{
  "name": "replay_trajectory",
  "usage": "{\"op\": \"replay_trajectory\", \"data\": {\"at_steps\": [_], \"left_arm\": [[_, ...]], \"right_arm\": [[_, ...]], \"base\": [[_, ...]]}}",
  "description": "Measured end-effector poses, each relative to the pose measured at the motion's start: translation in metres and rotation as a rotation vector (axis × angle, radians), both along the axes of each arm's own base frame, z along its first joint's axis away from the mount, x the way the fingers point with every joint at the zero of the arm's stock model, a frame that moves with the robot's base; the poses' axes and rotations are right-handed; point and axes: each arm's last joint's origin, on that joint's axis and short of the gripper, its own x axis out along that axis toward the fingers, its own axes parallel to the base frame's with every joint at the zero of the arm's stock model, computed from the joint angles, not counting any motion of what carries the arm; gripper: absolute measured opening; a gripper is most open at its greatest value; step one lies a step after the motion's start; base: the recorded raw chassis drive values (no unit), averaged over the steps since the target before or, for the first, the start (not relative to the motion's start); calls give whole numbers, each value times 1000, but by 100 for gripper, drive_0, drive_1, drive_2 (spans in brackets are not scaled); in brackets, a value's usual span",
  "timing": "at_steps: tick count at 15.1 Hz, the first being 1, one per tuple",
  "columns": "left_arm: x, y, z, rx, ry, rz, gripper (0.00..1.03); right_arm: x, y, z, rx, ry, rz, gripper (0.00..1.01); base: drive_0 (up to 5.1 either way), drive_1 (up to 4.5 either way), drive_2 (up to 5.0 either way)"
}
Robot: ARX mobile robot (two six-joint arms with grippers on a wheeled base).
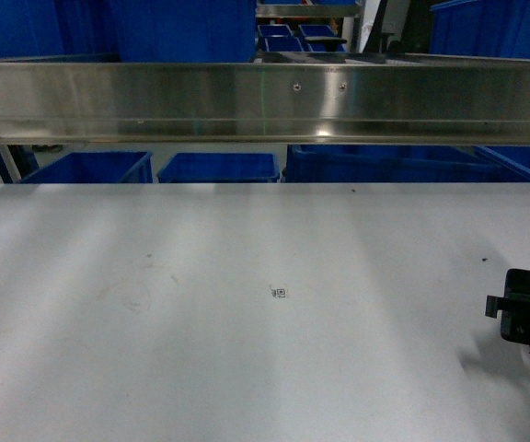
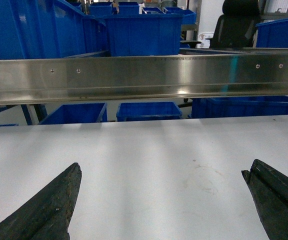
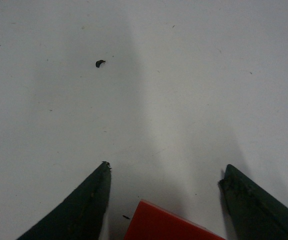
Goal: Place magnetic block on left shelf second layer
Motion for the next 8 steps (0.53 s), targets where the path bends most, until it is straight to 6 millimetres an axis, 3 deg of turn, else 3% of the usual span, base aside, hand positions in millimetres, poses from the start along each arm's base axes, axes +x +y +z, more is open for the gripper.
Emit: {"op": "replay_trajectory", "data": {"at_steps": [1, 5, 7, 8], "left_arm": [[0, 0, 0, 0, 0, 0, 98], [0, 0, 0, 0, 0, 0, 98], [0, 0, 0, 0, 0, 0, 98], [0, 0, 0, 0, 0, 0, 98]], "right_arm": [[-3, 1, -1, -6, -11, 35, 42], [-9, 3, 7, -48, -66, 161, 40], [-10, 2, 31, -99, -144, 251, 40], [-12, 0, 56, -144, -211, 322, 40]], "base": [[0, 0, 0], [0, 0, 0], [0, 0, 0], [0, 0, 0]]}}
